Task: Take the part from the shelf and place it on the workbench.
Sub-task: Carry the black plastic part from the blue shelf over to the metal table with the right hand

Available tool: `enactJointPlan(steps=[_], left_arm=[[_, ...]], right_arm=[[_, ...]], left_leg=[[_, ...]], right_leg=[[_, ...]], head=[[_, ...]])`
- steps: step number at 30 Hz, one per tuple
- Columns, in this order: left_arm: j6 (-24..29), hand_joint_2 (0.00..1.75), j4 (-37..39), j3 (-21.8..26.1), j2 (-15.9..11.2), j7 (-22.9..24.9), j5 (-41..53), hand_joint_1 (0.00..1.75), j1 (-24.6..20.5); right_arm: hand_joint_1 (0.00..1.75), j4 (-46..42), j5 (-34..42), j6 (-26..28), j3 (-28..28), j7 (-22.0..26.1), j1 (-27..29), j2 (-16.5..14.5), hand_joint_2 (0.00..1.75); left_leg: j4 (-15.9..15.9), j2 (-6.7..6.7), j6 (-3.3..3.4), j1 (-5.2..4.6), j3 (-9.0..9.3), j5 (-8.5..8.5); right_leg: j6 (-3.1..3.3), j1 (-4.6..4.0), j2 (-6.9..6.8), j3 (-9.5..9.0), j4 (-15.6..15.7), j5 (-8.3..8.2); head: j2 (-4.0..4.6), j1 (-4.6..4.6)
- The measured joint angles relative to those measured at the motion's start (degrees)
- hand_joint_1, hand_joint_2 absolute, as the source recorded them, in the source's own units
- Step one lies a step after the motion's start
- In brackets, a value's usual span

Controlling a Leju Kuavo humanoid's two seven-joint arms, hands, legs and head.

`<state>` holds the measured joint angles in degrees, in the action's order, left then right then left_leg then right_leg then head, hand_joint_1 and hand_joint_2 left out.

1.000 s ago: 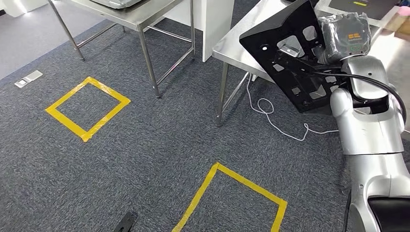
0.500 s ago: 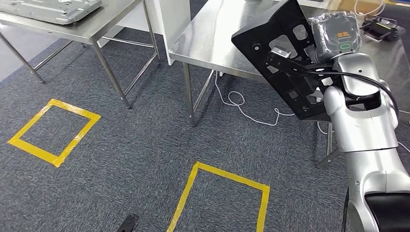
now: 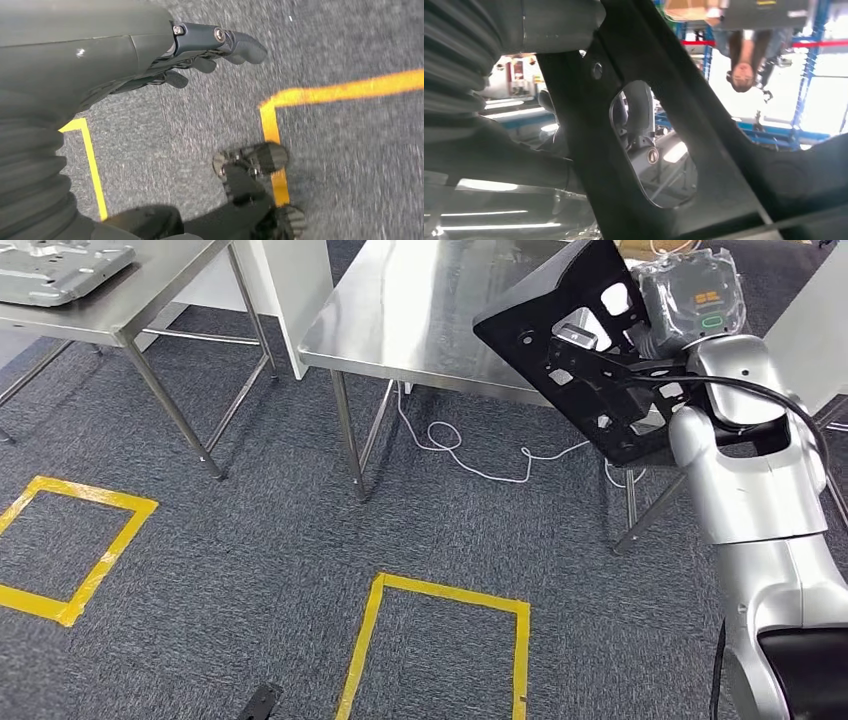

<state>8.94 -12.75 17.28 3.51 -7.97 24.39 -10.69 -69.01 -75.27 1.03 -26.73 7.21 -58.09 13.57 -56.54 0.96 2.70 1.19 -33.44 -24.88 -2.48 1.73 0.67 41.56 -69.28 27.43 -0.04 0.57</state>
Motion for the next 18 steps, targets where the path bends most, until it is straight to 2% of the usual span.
enactJointPlan(steps=[1,2,3,4,6,7,9,10,12,13,14,15,16,18], left_arm=[[0.1,1.75,0.0,0.2,0.1,-0.1,0.1,0.00,0.1],[0.4,1.75,0.0,0.3,0.1,-0.2,0.2,0.00,0.0],[0.7,1.75,0.0,0.4,0.1,-0.3,0.2,0.00,0.0],[1.0,1.75,0.0,0.4,0.1,-0.4,0.2,0.00,0.0],[1.3,1.75,0.0,0.6,0.1,-0.5,0.2,0.00,0.0],[1.3,1.75,0.0,0.6,0.1,-0.5,0.2,0.00,0.0],[1.4,1.75,0.0,0.7,0.1,-0.5,0.2,0.00,0.0],[1.5,1.75,0.0,0.7,0.1,-0.5,0.3,0.00,-0.1],[1.7,1.75,0.0,0.7,0.2,-0.5,0.4,0.00,0.0],[2.0,1.75,0.0,0.7,0.5,-0.7,0.6,0.00,0.0],[2.8,1.75,0.0,0.7,0.9,-0.8,0.9,0.00,0.1],[3.7,1.75,0.0,0.7,1.5,-0.9,1.3,0.00,0.2],[4.6,1.75,0.0,0.7,2.2,-1.0,1.6,0.00,0.2],[5.6,1.75,0.0,0.6,3.4,-1.0,2.0,0.00,0.3]], right_arm=[[1.57,0.4,0.0,-0.2,-0.4,0.0,-0.4,0.0,1.75],[1.57,0.6,0.0,-0.2,-0.6,0.0,-0.8,-0.1,1.75],[1.57,0.9,0.1,-0.2,-0.8,0.0,-1.2,-0.1,1.75],[1.57,1.0,0.1,-0.3,-0.9,-0.1,-1.5,-0.2,1.75],[1.57,1.5,0.1,-0.4,-1.2,-0.1,-1.8,-0.2,1.75],[1.57,1.7,0.2,-0.4,-1.3,-0.1,-1.9,-0.3,1.75],[1.57,2.0,0.2,-0.4,-1.5,-0.1,-2.1,-0.4,1.75],[1.57,2.1,0.2,-0.4,-1.6,-0.1,-2.3,-0.5,1.75],[1.57,2.4,0.2,-0.4,-1.9,-0.2,-2.5,-0.7,1.75],[1.57,2.6,0.1,-0.3,-2.0,-0.2,-2.5,-0.7,1.75],[1.57,2.9,-0.1,-0.2,-2.2,-0.4,-2.5,-0.8,1.75],[1.57,3.2,-0.3,-0.1,-2.3,-0.5,-2.5,-0.9,1.75],[1.57,3.5,-0.6,0.0,-2.5,-0.7,-2.5,-1.0,1.75],[1.57,4.1,-0.8,0.4,-2.7,-1.0,-2.6,-1.2,1.75]], left_leg=[[-0.1,-0.67,-0.23,0.11,-0.04,-0.05],[-0.2,-0.91,-0.59,0.13,-0.06,-0.14],[-0.3,-1.06,-1.03,0.09,-0.17,-0.22],[-0.4,-1.16,-1.43,-0.01,-0.26,-0.26],[-0.5,-1.22,-1.96,-0.10,-0.43,-0.23],[-0.6,-1.24,-2.17,0.04,-0.46,-0.27],[-2.3,-1.25,-2.61,0.39,-1.23,-1.51],[-4.8,-1.20,-2.79,0.48,-2.41,-2.97],[-12.8,-1.12,-2.91,0.49,-6.34,-6.57],[-16.2,-1.09,-2.86,0.49,-8.22,-7.61],[-17.9,-1.09,-2.69,0.46,-9.36,-7.66],[-17.4,-1.08,-2.39,0.39,-9.38,-6.60],[-14.6,-1.05,-1.92,0.25,-8.24,-4.62],[-6.7,-0.91,-0.79,-0.16,-4.60,-0.78]], right_leg=[[-0.77,0.45,-0.36,-0.79,0.5,-0.23],[-1.31,0.71,-0.67,-3.20,4.9,-1.36],[-1.51,0.71,-0.82,-5.32,8.6,-2.28],[-1.43,0.71,-0.88,-6.61,11.0,-2.76],[-0.80,0.40,-0.59,-7.11,11.7,-2.86],[-0.43,0.51,-0.51,-7.00,11.6,-2.90],[0.44,0.60,-0.41,-7.03,11.6,-2.91],[0.88,0.61,-0.39,-7.09,11.6,-2.93],[1.43,0.25,-0.36,-7.10,11.6,-2.87],[1.54,0.00,-0.34,-7.11,11.6,-2.85],[1.58,-0.24,-0.29,-7.14,11.6,-2.82],[1.62,-0.45,-0.23,-7.21,11.6,-2.79],[1.64,-0.63,-0.16,-7.32,11.6,-2.77],[1.69,-0.95,-0.06,-7.48,11.6,-2.70]], head=[[0.00,0.00],[0.00,-0.03],[0.00,-0.02],[0.00,0.04],[0.00,0.19],[0.00,0.26],[0.00,0.30],[0.00,0.32],[0.00,0.31],[0.00,0.30],[0.00,0.30],[0.00,0.30],[0.00,0.30],[0.00,0.24]])
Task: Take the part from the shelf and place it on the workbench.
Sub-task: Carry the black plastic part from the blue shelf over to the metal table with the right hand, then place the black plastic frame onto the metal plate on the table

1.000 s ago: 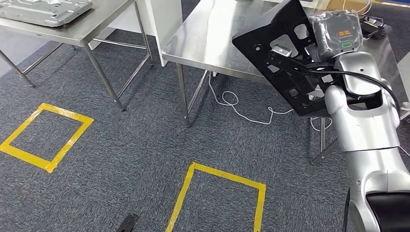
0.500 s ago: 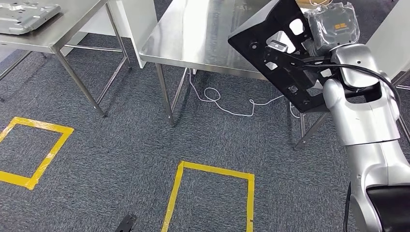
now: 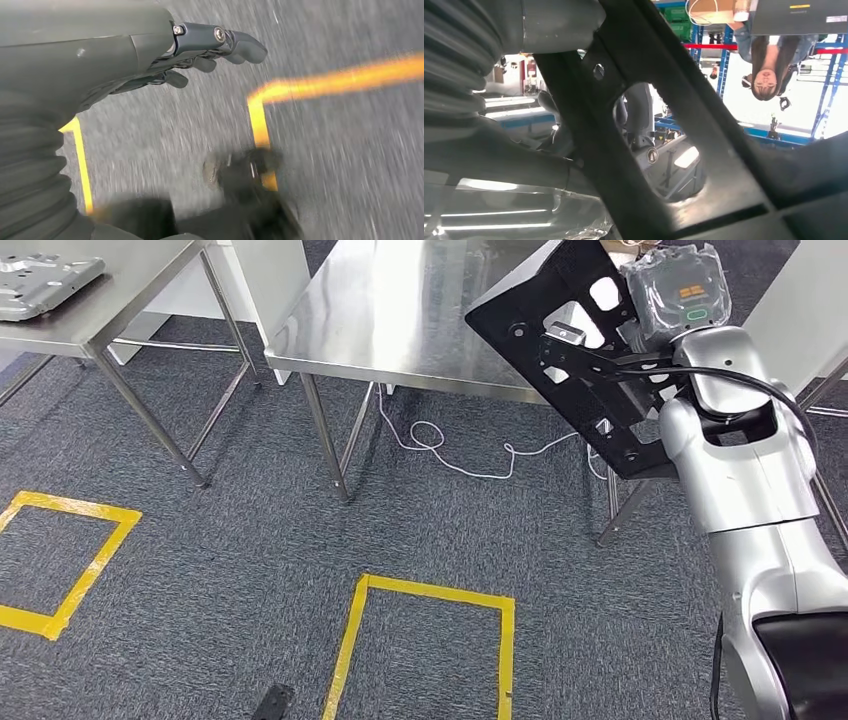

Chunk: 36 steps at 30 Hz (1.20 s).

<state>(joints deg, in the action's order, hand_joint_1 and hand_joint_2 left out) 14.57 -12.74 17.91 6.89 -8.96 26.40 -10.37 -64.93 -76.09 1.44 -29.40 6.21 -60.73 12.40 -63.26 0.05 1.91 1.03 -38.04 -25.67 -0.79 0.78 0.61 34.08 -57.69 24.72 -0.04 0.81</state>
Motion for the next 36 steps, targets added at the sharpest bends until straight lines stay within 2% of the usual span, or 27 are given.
enactJointPlan(steps=[1,2,4,6,7,8,10,11,12,13,15,16,17,19,21,23,25,26,27,28,30,31,32,33,36], left_arm=[[0.2,1.75,0.0,0.0,0.6,0.0,0.1,0.00,0.0],[0.4,1.75,0.0,-0.1,1.1,0.0,0.1,0.00,0.1],[0.4,1.75,0.0,-0.1,2.2,0.0,0.2,0.00,0.2],[0.2,1.75,0.0,-0.1,2.8,0.0,0.2,0.00,0.3],[0.1,1.75,0.0,-0.1,3.0,0.0,0.2,0.00,0.3],[0.1,1.75,0.0,-0.1,3.1,0.0,0.1,0.00,0.3],[0.2,1.75,0.0,-0.1,3.5,-0.2,0.1,0.00,0.4],[0.4,1.75,0.0,-0.1,3.8,-0.3,0.0,0.00,0.4],[0.6,1.75,0.0,-0.1,4.2,-0.5,0.0,0.00,0.4],[0.9,1.75,0.0,-0.1,4.6,-0.5,0.0,0.00,0.4],[1.1,1.75,0.0,-0.1,5.3,-0.5,0.0,0.00,0.4],[1.1,1.75,-0.1,-0.1,5.5,-0.5,0.0,0.00,0.3],[1.1,1.75,-0.1,-0.2,5.6,-0.5,0.0,0.00,0.3],[0.6,1.75,-0.1,-0.2,5.6,-0.4,0.0,0.00,0.4],[-0.3,1.75,-0.1,-0.2,5.6,-0.3,0.1,0.00,0.4],[-0.8,1.75,-0.1,-0.2,5.6,-0.2,0.2,0.00,0.5],[-1.1,1.75,-0.1,-0.2,5.5,-0.1,0.2,0.00,0.5],[-1.2,1.75,-0.1,-0.2,5.4,0.0,0.2,0.00,0.6],[-1.4,1.75,-0.1,-0.2,5.3,0.0,0.2,0.00,0.6],[-1.5,1.75,-0.1,-0.2,5.3,0.0,0.2,0.00,0.7],[-1.6,1.75,-0.1,-0.2,5.1,0.0,0.2,0.00,0.7],[-1.6,1.75,-0.1,-0.2,5.1,0.0,0.2,0.00,0.7],[-1.5,1.75,-0.1,-0.2,5.0,-0.1,0.2,0.00,0.6],[-1.4,1.75,-0.1,-0.2,4.9,-0.1,0.2,0.00,0.6],[-0.5,1.75,-0.2,-0.2,5.0,-0.2,0.2,0.00,0.6]], right_arm=[[1.57,0.3,-0.1,0.2,-0.1,-0.1,-0.1,-0.1,1.75],[1.57,0.6,-0.1,0.5,-0.2,-0.1,-0.3,-0.1,1.75],[1.57,1.3,-0.1,0.8,-0.4,-0.1,-0.5,-0.1,1.75],[1.57,1.8,-0.2,1.1,-0.6,-0.1,-0.6,-0.1,1.75],[1.57,2.0,-0.2,1.2,-0.6,-0.1,-0.7,-0.1,1.75],[1.57,2.3,-0.3,1.3,-0.6,-0.1,-0.8,-0.1,1.75],[1.57,3.2,-0.6,1.5,-0.9,-0.2,-1.0,-0.1,1.75],[1.57,3.8,-0.8,1.6,-1.0,-0.3,-0.9,-0.1,1.75],[1.57,4.5,-1.0,1.7,-1.2,-0.4,-0.9,-0.1,1.75],[1.57,5.0,-1.2,1.9,-1.4,-0.5,-1.0,-0.2,1.75],[1.57,5.7,-1.3,2.2,-1.6,-0.5,-1.2,-0.4,1.75],[1.57,6.0,-1.4,2.4,-1.6,-0.6,-1.4,-0.5,1.75],[1.57,6.3,-1.4,2.5,-1.7,-0.6,-1.5,-0.6,1.75],[1.57,6.9,-1.6,2.7,-1.9,-0.8,-1.6,-0.7,1.75],[1.57,7.3,-1.8,2.8,-2.0,-1.1,-1.6,-0.8,1.75],[1.57,7.6,-2.0,2.9,-2.1,-1.2,-1.8,-1.0,1.75],[1.57,7.9,-2.1,3.0,-2.2,-1.3,-1.7,-1.1,1.75],[1.57,8.1,-2.2,3.0,-2.3,-1.3,-1.7,-1.1,1.75],[1.57,8.3,-2.2,3.0,-2.3,-1.3,-1.6,-1.2,1.75],[1.57,8.4,-2.2,3.0,-2.4,-1.3,-1.5,-1.2,1.75],[1.57,8.5,-2.2,3.1,-2.4,-1.3,-1.6,-1.2,1.75],[1.57,8.6,-2.2,3.1,-2.4,-1.3,-1.7,-1.2,1.75],[1.57,8.6,-2.2,3.1,-2.4,-1.3,-1.7,-1.2,1.75],[1.57,8.7,-2.2,3.2,-2.4,-1.4,-1.8,-1.2,1.75],[1.57,8.8,-2.3,3.3,-2.3,-1.4,-1.7,-1.1,1.75]], left_leg=[[2.9,0.03,0.42,-0.26,1.35,1.00],[4.3,0.03,0.67,-0.50,1.99,1.26],[5.0,-0.06,0.84,-0.85,2.18,1.23],[5.7,-0.24,1.14,-0.66,2.62,1.66],[6.1,-0.33,1.30,-0.53,2.83,1.88],[6.3,-0.39,1.40,-0.43,2.97,2.01],[6.3,-0.37,1.49,-0.49,2.96,2.01],[6.3,-0.36,1.49,-0.49,2.96,1.99],[6.3,-0.34,1.46,-0.49,2.98,1.97],[6.2,-0.33,1.38,-0.47,3.04,1.92],[6.1,-0.30,0.96,-0.54,3.15,1.67],[5.9,-0.28,0.65,-0.67,3.12,1.52],[5.8,-0.26,0.33,-0.81,3.05,1.42],[5.7,-0.25,-0.12,-0.89,2.92,1.36],[5.2,-0.25,-0.54,-0.63,2.67,0.82],[0.8,-0.21,-1.09,-0.40,0.65,-1.81],[-7.2,-0.18,-1.43,-0.35,-3.38,-5.36],[-10.1,-0.18,-1.43,-0.34,-5.09,-6.14],[-11.1,-0.17,-1.29,-0.36,-5.90,-5.79],[-9.7,-0.16,-0.99,-0.40,-5.51,-4.33],[-1.8,0.00,0.10,-0.63,-1.99,-0.13],[1.9,-0.01,0.64,-0.83,-0.25,1.31],[4.2,-0.04,1.03,-1.07,0.90,2.02],[5.1,-0.10,1.28,-1.31,1.36,2.07],[6.0,-0.36,1.57,-1.28,1.95,2.33]], right_leg=[[-0.01,-0.12,0.02,0.02,0.0,0.02],[-0.12,-0.18,0.03,0.09,0.0,0.02],[-0.54,-0.16,0.04,0.17,0.3,-0.06],[-0.93,-0.16,-0.10,0.73,-0.6,0.44],[-0.93,-0.16,-0.17,1.66,-2.4,1.35],[-0.83,-0.07,-0.25,3.32,-5.7,2.75],[-0.77,0.10,-0.26,7.47,-13.7,5.59],[-1.01,0.20,-0.27,8.99,-16.4,6.22],[-1.49,0.33,-0.29,9.27,-16.7,5.82],[-2.09,0.53,-0.34,8.35,-14.6,4.61],[-3.14,0.96,-0.76,4.22,-6.0,1.22],[-3.15,0.98,-0.87,2.48,-2.6,0.07],[-2.88,0.91,-0.93,1.43,-0.5,-0.56],[-1.84,0.66,-0.71,1.10,-0.1,-0.69],[-1.00,0.90,-0.62,1.06,0.0,-0.72],[-0.18,1.02,-0.54,0.91,0.0,-0.73],[0.31,0.72,-0.45,0.88,0.0,-0.64],[0.37,0.55,-0.38,0.87,0.0,-0.60],[0.44,0.36,-0.30,0.84,0.0,-0.55],[0.49,0.18,-0.21,0.77,0.0,-0.51],[0.58,-0.06,-0.04,0.58,0.0,-0.42],[0.56,-0.27,0.02,0.56,0.1,-0.37],[0.51,-0.32,0.05,0.57,0.1,-0.32],[0.37,-0.32,0.05,0.60,0.2,-0.27],[-0.30,-0.37,-0.04,0.75,0.2,-0.09]], head=[[0.00,-0.01],[0.00,-0.02],[0.00,0.04],[0.00,-0.01],[0.00,-0.05],[0.00,-0.08],[0.00,-0.14],[0.00,-0.16],[0.00,-0.26],[0.00,-0.30],[0.00,-0.38],[0.00,-0.37],[0.00,-0.35],[0.00,-0.29],[0.00,-0.27],[0.00,-0.24],[0.00,-0.23],[0.00,-0.24],[0.00,-0.24],[0.00,-0.24],[0.00,-0.27],[0.00,-0.31],[0.00,-0.26],[0.00,-0.22],[0.00,-0.05]])
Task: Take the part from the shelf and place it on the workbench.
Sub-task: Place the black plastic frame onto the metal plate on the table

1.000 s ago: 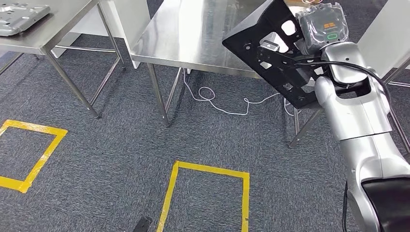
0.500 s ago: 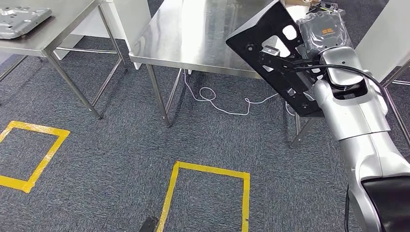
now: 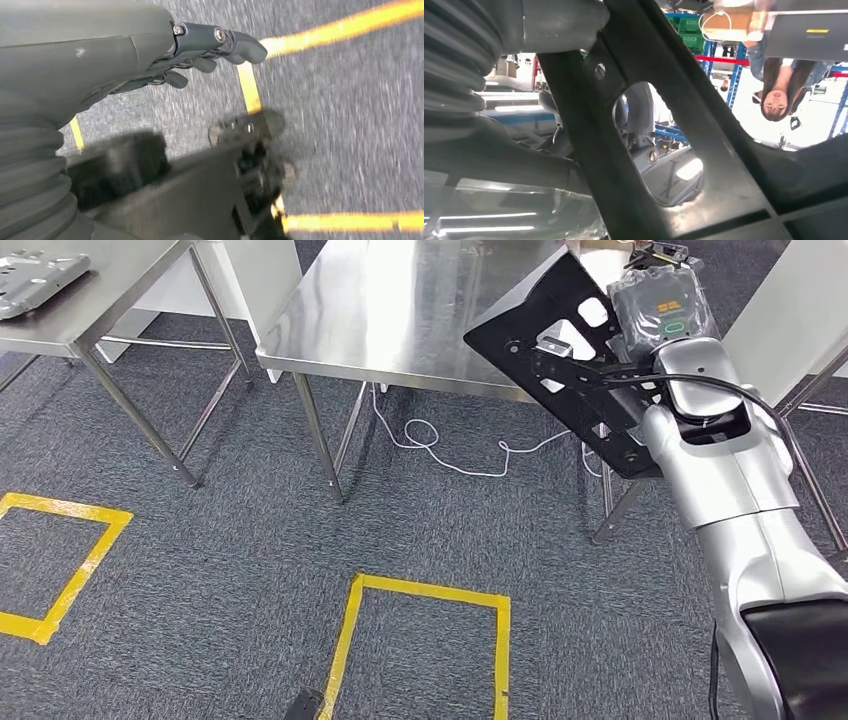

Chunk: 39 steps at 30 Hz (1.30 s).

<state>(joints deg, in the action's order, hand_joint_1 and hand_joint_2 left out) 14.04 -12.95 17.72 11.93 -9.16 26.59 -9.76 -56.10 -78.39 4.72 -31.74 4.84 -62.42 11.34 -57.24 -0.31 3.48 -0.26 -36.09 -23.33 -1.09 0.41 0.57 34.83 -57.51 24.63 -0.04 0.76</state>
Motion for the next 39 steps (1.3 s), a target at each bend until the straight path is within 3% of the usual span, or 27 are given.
enactJointPlan(steps=[2,4,6,7,8,10,11,12,15,17,18,20,22,23,24,26,28,29,32,33,34,36,37,38,39], left_arm=[[0.3,1.75,-0.1,0.0,0.3,0.0,0.1,0.00,-0.1],[0.3,1.75,-0.1,0.0,0.5,0.0,0.1,0.00,-0.2],[0.2,1.75,-0.1,0.0,0.6,0.0,0.1,0.00,-0.1],[0.2,1.75,-0.1,0.0,0.6,0.0,0.1,0.00,0.0],[0.2,1.75,-0.1,0.0,0.6,-0.1,0.1,0.00,0.0],[0.0,1.75,-0.1,-0.1,0.6,0.0,0.1,0.00,0.0],[-0.3,1.75,-0.1,-0.2,0.5,0.1,0.1,0.00,-0.1],[-0.7,1.75,-0.1,-0.2,0.4,0.2,0.0,0.00,-0.1],[-2.0,1.75,-0.1,-0.2,0.1,0.3,-0.2,0.00,0.0],[-2.4,1.75,-0.1,-0.2,0.0,0.3,-0.3,0.00,0.0],[-2.6,1.75,-0.1,-0.2,0.0,0.3,-0.3,0.00,0.0],[-2.7,1.75,-0.1,-0.2,0.0,0.2,-0.4,0.00,0.0],[-2.7,1.75,-0.1,-0.2,-0.1,0.2,-0.4,0.00,0.1],[-2.8,1.75,-0.1,-0.2,-0.1,0.2,-0.4,0.00,0.1],[-2.8,1.75,-0.1,-0.2,-0.1,0.2,-0.4,0.00,0.1],[-2.8,1.75,-0.1,-0.2,-0.4,0.3,-0.4,0.00,0.0],[-2.8,1.75,-0.2,-0.2,-0.6,0.3,-0.3,0.00,0.0],[-2.7,1.75,-0.2,-0.2,-0.7,0.3,-0.3,0.00,-0.1],[-2.7,1.75,-0.2,-0.2,-0.7,0.3,-0.3,0.00,-0.1],[-2.7,1.75,-0.2,-0.2,-0.7,0.3,-0.3,0.00,-0.1],[-2.7,1.75,-0.2,-0.2,-0.6,0.3,-0.3,0.00,-0.2],[-2.6,1.75,-0.2,-0.2,-0.5,0.2,-0.3,0.00,-0.2],[-2.3,1.75,-0.2,-0.2,-0.4,-0.1,-0.3,0.00,0.0],[-1.8,1.75,-0.2,-0.3,-0.2,-0.5,-0.3,0.00,0.1],[-1.0,1.75,-0.2,-0.3,0.1,-0.9,-0.3,0.00,0.3]], right_arm=[[1.57,0.0,0.0,0.1,0.1,0.0,-0.1,0.2,1.75],[1.57,0.1,0.0,0.1,0.1,0.0,0.0,0.6,1.75],[1.57,0.1,0.0,0.1,0.1,0.0,0.5,0.9,1.75],[1.57,0.2,0.0,0.1,0.1,0.0,0.6,1.0,1.75],[1.57,0.2,0.0,0.1,0.1,0.0,0.7,1.0,1.75],[1.57,0.2,0.0,0.1,0.1,0.0,0.7,1.1,1.75],[1.57,0.2,0.0,0.0,0.0,0.0,0.6,1.1,1.75],[1.57,0.2,0.0,0.0,0.0,0.0,0.6,1.1,1.75],[1.57,0.1,0.0,-0.1,-0.1,0.0,0.8,1.3,1.75],[1.57,0.0,0.0,-0.1,-0.1,0.0,0.8,1.4,1.75],[1.57,0.0,0.0,-0.1,-0.1,0.0,0.8,1.4,1.75],[1.57,-0.1,0.0,-0.1,-0.1,0.0,0.8,1.4,1.75],[1.57,-0.1,0.0,-0.1,-0.1,0.0,1.1,1.4,1.75],[1.57,-0.1,0.0,-0.1,-0.1,0.0,1.1,1.4,1.75],[1.57,-0.2,0.0,-0.1,-0.1,0.0,1.1,1.4,1.75],[1.57,-0.3,0.0,-0.1,-0.1,0.0,1.1,1.5,1.75],[1.57,-0.3,0.0,-0.2,-0.1,0.0,1.0,1.6,1.75],[1.57,-0.3,0.0,-0.2,-0.1,0.0,1.0,1.6,1.75],[1.57,-0.5,0.0,-0.4,-0.1,0.0,1.1,1.9,1.75],[1.57,-0.6,0.0,-0.4,-0.1,0.0,0.9,1.9,1.75],[1.57,-0.6,0.1,-0.5,-0.1,0.0,0.7,2.0,1.75],[1.57,-0.6,0.1,-0.8,-0.1,0.0,0.7,2.1,1.75],[1.57,-0.6,0.1,-0.9,-0.1,-0.1,1.0,2.2,1.75],[1.57,-0.6,0.1,-0.9,-0.1,-0.2,1.3,2.3,1.75],[1.57,-0.6,0.1,-0.8,-0.1,-0.4,1.6,2.5,1.75]], left_leg=[[0.9,-0.15,0.26,0.36,0.73,0.33],[1.0,-0.13,0.40,0.38,0.95,0.23],[0.9,-0.10,0.32,0.39,1.04,0.04],[0.8,-0.09,0.15,0.43,1.12,-0.10],[0.7,-0.09,-0.08,0.51,1.24,-0.28],[0.4,-0.11,-0.82,0.76,1.54,-0.86],[0.1,-0.12,-1.24,0.76,1.59,-1.20],[-0.1,-0.12,-1.63,0.72,1.59,-1.50],[-0.5,-0.16,-2.28,0.70,1.54,-2.07],[-2.3,-0.17,-2.71,0.94,0.87,-3.28],[-4.8,-0.16,-2.94,1.01,-0.29,-4.58],[-12.6,-0.15,-3.09,1.00,-4.45,-7.84],[-17.8,-0.13,-2.63,0.84,-8.03,-8.67],[-17.4,-0.10,-2.09,0.66,-8.42,-7.45],[-14.7,-0.02,-1.25,0.34,-7.62,-5.26],[-6.7,0.37,1.51,-0.86,-4.17,-0.90],[-1.6,0.43,3.72,-2.06,-1.50,0.46],[-0.7,0.26,4.13,-2.35,-0.95,0.17],[1.7,0.09,4.20,-2.19,1.25,0.40],[2.1,0.04,4.03,-1.91,1.97,0.48],[2.3,0.00,3.72,-1.66,2.41,0.49],[2.3,0.05,3.19,-1.22,2.74,0.04],[2.2,0.09,2.76,-0.93,2.99,-0.28],[2.2,0.14,2.22,-0.58,3.33,-0.67],[2.1,0.20,1.61,-0.17,3.79,-1.11]], right_leg=[[-0.13,-0.06,-0.14,1.53,-3.1,1.43],[-0.06,0.17,-0.19,5.49,-10.7,4.30],[-0.50,0.47,-0.20,8.94,-16.5,5.85],[-1.07,0.72,-0.24,9.08,-16.2,5.21],[-1.77,1.04,-0.33,8.07,-13.7,3.78],[-3.03,1.60,-0.68,4.16,-5.4,0.22],[-3.20,1.61,-0.78,2.53,-2.3,-0.79],[-2.86,1.53,-0.75,1.55,-0.7,-1.16],[-1.11,1.32,-0.32,1.16,-0.8,-0.66],[-0.49,1.42,-0.13,0.95,-0.9,-0.43],[-0.23,1.40,-0.06,0.77,-0.9,-0.32],[0.19,1.07,0.04,0.50,-0.9,-0.03],[0.64,0.48,0.20,0.15,-0.9,0.29],[0.89,0.12,0.29,-0.11,-0.9,0.48],[1.12,-0.30,0.40,-0.46,-0.9,0.72],[1.56,-0.78,0.55,-1.23,-0.7,1.31],[1.49,-0.70,0.60,-1.88,-0.4,1.69],[1.00,-0.89,0.58,-2.10,-0.6,1.46],[-0.12,-0.91,0.37,-2.11,-2.0,1.58],[0.02,-0.86,0.31,-1.27,-3.6,2.57],[0.22,-0.74,0.26,0.34,-6.4,3.93],[-0.05,-0.25,0.24,4.77,-13.5,6.25],[-0.76,0.20,0.19,6.52,-15.5,6.55],[-1.90,0.74,0.11,7.24,-15.4,5.81],[-3.20,1.36,-0.05,6.76,-12.9,4.00]], head=[[0.00,-0.08],[0.00,-0.16],[0.00,-0.23],[0.00,-0.27],[0.00,-0.27],[0.00,-0.27],[0.00,-0.37],[0.00,-0.39],[0.00,-0.22],[0.00,-0.17],[0.00,-0.14],[0.00,-0.11],[0.00,-0.11],[0.00,-0.10],[0.00,-0.10],[0.00,-0.37],[0.00,-0.70],[0.00,-0.83],[0.00,-0.67],[0.00,-0.68],[0.00,-0.71],[0.00,-0.70],[0.00,-0.67],[0.00,-0.69],[0.00,-0.69]])
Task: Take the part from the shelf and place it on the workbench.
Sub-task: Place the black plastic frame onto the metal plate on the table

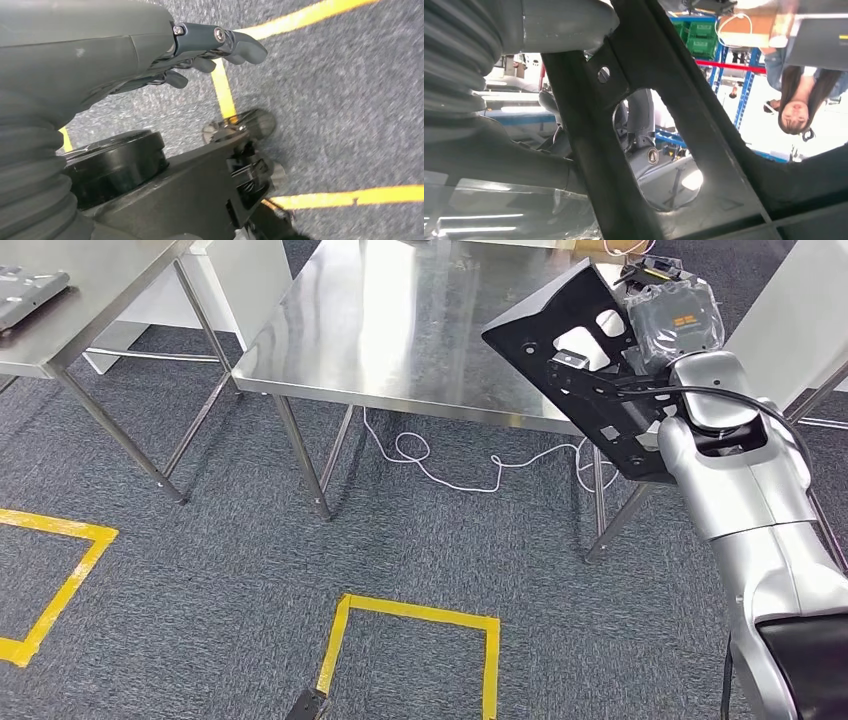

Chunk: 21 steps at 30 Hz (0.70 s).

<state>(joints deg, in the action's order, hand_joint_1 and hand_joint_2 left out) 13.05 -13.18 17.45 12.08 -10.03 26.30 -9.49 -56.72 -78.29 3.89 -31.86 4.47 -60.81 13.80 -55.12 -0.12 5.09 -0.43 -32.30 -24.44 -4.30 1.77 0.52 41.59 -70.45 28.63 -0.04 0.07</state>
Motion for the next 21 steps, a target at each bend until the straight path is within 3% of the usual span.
enactJointPlan(steps=[2,3,4,6,8,10,12,13,14,15,16,18,19,20,21], left_arm=[[1.2,1.75,0.0,-0.1,0.7,-0.4,0.1,0.00,0.0],[1.6,1.75,0.0,-0.1,1.0,-0.5,0.1,0.00,0.0],[1.8,1.75,0.0,-0.1,1.2,-0.6,0.1,0.00,0.0],[2.0,1.75,0.0,-0.2,1.5,-0.8,0.1,0.00,0.0],[2.1,1.75,-0.1,-0.2,1.6,-1.0,0.1,0.00,0.1],[2.1,1.75,-0.2,-0.2,1.7,-1.1,0.1,0.00,0.0],[2.1,1.75,-0.2,-0.2,1.8,-1.1,0.1,0.00,0.1],[2.1,1.75,-0.2,-0.2,1.8,-1.1,0.1,0.00,0.1],[2.1,1.75,-0.2,-0.2,1.8,-1.1,0.1,0.00,0.1],[2.1,1.75,-0.2,-0.2,1.8,-1.1,0.1,0.00,0.1],[2.1,1.75,-0.2,-0.2,1.8,-1.1,0.1,0.00,0.1],[2.3,1.75,-0.2,-0.3,1.8,-1.1,0.1,0.00,0.1],[2.4,1.75,-0.2,-0.3,1.7,-1.1,0.2,0.00,0.1],[2.4,1.75,-0.2,-0.4,1.7,-1.0,0.2,0.00,0.1],[2.5,1.75,-0.3,-0.6,1.8,-1.0,0.4,0.00,0.1]], right_arm=[[1.57,0.0,0.0,0.3,0.0,-0.3,0.3,0.4,1.75],[1.57,0.1,0.0,0.5,0.0,-0.3,0.4,0.6,1.75],[1.57,0.1,0.0,0.6,0.0,-0.3,0.6,0.8,1.75],[1.57,0.1,-0.1,0.8,0.1,-0.4,1.1,1.1,1.75],[1.57,0.0,-0.1,0.8,0.2,-0.4,1.6,1.3,1.75],[1.57,-0.1,-0.1,0.8,0.2,-0.4,1.7,1.4,1.75],[1.57,-0.2,-0.1,0.9,0.2,-0.4,1.9,1.4,1.75],[1.57,-0.2,-0.1,0.9,0.2,-0.4,2.1,1.4,1.75],[1.57,-0.2,-0.1,0.9,0.1,-0.4,2.3,1.4,1.75],[1.57,-0.2,-0.1,0.9,0.1,-0.4,2.5,1.4,1.75],[1.57,-0.2,-0.1,0.9,0.1,-0.4,2.5,1.4,1.75],[1.57,-0.2,-0.2,0.8,0.1,-0.5,2.5,1.5,1.75],[1.57,-0.2,-0.3,0.8,0.1,-0.5,2.5,1.5,1.75],[1.57,-0.2,-0.4,0.8,0.2,-0.6,2.5,1.5,1.75],[1.57,-0.2,-0.5,0.8,0.2,-0.7,2.5,1.5,1.75]], left_leg=[[-0.5,0.14,-1.41,0.60,0.88,-1.15],[-0.9,0.19,-2.04,0.75,1.01,-1.70],[-1.3,0.21,-2.55,0.74,0.93,-2.22],[-1.8,0.15,-3.20,0.78,0.72,-2.89],[-3.7,0.06,-3.75,1.01,-0.07,-2.97],[-9.7,-0.01,-4.44,1.20,-3.69,-3.83],[-17.0,-0.02,-4.85,1.21,-8.88,-6.72],[-19.0,-0.01,-4.77,1.18,-10.84,-7.86],[-19.2,0.00,-4.47,1.10,-11.95,-7.93],[-17.5,0.02,-3.91,0.94,-12.05,-6.62],[-14.1,0.08,-2.96,0.62,-11.24,-4.02],[-6.1,0.44,-0.29,-0.55,-8.71,2.17],[-3.3,0.57,0.75,-1.14,-7.64,3.96],[-1.7,0.65,1.42,-1.55,-6.91,4.72],[-1.1,0.57,1.60,-1.71,-6.35,4.39]], right_leg=[[-2.35,1.04,-0.53,-2.65,8.2,-4.61],[-2.30,1.16,-0.77,-3.73,11.3,-5.65],[-1.65,1.12,-0.87,-4.38,12.8,-6.11],[0.41,0.93,-0.69,-4.79,12.7,-5.52],[1.29,1.17,-0.38,-5.27,12.5,-5.43],[2.05,1.19,-0.14,-5.93,12.5,-4.87],[2.74,0.95,0.10,-6.65,12.5,-4.11],[2.94,0.75,0.24,-7.08,12.5,-3.70],[3.05,0.48,0.38,-7.62,12.6,-3.25],[3.13,0.16,0.50,-8.23,12.6,-2.79],[3.22,-0.18,0.58,-8.95,12.7,-2.30],[3.35,-0.53,0.73,-10.30,13.1,-1.39],[3.27,-0.63,0.82,-10.87,13.5,-1.06],[3.02,-0.72,0.89,-11.40,13.7,-0.99],[2.64,-0.98,0.94,-11.93,13.9,-1.04]], head=[[0.00,-0.09],[0.00,-0.19],[0.00,-0.21],[0.00,-0.06],[0.00,0.21],[0.00,0.32],[0.00,0.38],[0.00,0.39],[0.00,0.40],[0.00,0.40],[0.00,0.40],[0.00,0.22],[0.00,0.14],[0.00,0.08],[0.00,0.06]])
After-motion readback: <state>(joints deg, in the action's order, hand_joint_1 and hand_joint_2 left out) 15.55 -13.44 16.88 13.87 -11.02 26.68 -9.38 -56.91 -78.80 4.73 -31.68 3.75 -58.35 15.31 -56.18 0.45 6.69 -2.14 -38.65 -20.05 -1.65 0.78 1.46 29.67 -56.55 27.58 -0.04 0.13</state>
